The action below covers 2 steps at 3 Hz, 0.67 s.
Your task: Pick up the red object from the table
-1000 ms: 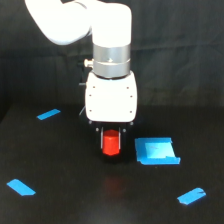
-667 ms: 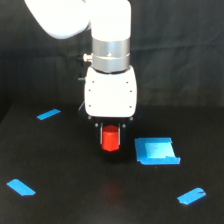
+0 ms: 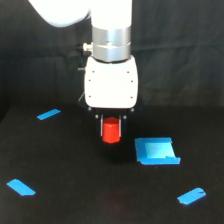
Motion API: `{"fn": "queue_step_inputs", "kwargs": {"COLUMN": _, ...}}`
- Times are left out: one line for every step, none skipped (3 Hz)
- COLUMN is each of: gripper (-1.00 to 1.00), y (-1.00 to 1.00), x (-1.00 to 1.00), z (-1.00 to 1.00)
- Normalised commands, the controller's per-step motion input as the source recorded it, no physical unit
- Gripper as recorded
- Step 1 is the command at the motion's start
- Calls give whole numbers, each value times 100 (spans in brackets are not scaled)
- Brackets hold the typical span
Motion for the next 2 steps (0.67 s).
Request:
{"fn": "queue_step_inputs", "kwargs": {"gripper": -100, "y": -13, "x": 19, "z": 100}}
{"fn": "queue_step_inputs", "kwargs": {"gripper": -97, "y": 11, "x": 6, "z": 100}}
